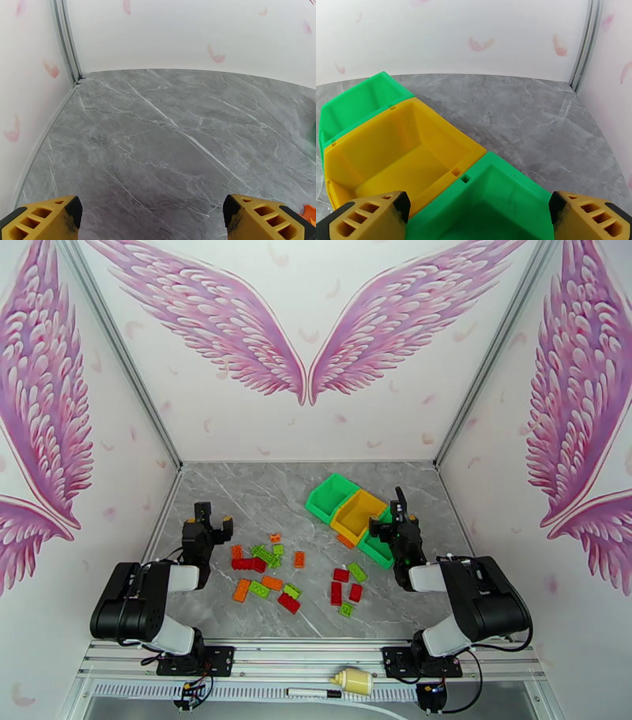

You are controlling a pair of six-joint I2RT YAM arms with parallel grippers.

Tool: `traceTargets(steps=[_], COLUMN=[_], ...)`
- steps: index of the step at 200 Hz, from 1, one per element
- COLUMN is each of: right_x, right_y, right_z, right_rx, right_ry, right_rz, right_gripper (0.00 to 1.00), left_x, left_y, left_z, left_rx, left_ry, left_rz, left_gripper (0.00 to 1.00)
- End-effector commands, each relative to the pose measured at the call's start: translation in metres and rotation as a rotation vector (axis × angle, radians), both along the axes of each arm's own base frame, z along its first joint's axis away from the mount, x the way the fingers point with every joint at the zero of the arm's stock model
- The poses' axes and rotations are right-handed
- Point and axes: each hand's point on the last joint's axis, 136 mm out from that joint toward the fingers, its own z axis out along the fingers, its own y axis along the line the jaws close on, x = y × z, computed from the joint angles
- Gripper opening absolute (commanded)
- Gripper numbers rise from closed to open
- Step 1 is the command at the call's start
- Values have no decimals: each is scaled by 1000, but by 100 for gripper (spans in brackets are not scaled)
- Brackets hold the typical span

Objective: Sort the legos into containers by color

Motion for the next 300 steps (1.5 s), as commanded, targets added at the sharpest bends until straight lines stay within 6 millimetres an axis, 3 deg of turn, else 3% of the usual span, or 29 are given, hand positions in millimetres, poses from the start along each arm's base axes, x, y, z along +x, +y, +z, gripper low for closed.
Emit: traceTargets(steps=[1, 126, 200, 228, 248, 268, 300], right_x=[1, 1, -11, -22, -32, -45, -67], right_y=[2, 1, 1, 3, 3, 9, 12], right_z=[-1, -1, 43, 60, 70, 82, 80], right_rx=[3, 7, 6, 40, 122, 205, 311], right_ry=[5, 5, -15, 25, 73, 113, 203], right_rz=[13, 16, 17, 27, 4, 20, 2], right_gripper=[99, 99, 99, 99, 99, 99, 99], left_x=[6, 5, -26, -35, -43, -52, -77], left_y=[1, 4, -13, -36, -64, -99, -170], left_z=[11, 12, 67, 91, 109, 121, 130], left_rx=[7, -3, 28, 35, 47, 54, 29], left_ry=[-37, -43, -107, -110, -121, -121, -102], left_rz=[4, 11, -76, -174, -269, -380, -618], left_gripper=[99, 99, 99, 99, 99, 99, 99])
